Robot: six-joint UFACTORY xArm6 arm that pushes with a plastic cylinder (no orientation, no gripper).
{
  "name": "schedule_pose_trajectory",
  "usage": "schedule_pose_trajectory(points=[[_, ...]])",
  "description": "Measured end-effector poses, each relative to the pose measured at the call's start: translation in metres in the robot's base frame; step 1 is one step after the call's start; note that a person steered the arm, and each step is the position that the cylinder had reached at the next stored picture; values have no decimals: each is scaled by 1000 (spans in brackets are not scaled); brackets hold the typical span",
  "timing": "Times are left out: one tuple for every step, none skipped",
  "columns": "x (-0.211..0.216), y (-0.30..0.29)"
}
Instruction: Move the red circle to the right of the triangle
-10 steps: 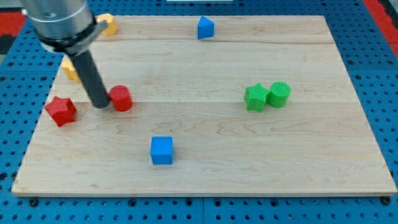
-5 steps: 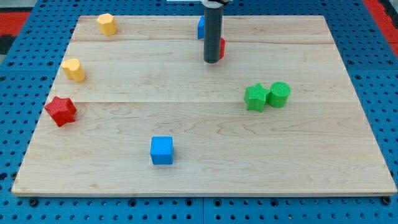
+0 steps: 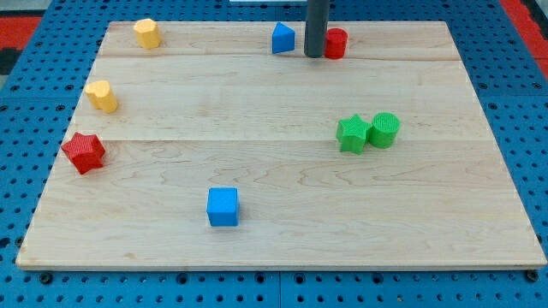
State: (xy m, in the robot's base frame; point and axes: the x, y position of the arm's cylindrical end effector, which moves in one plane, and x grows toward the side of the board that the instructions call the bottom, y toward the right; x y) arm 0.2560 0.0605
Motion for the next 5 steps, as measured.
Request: schedule_pose_trajectory(points=[[-18, 25], [-18, 63], [-18, 81], [11, 81], [13, 82]])
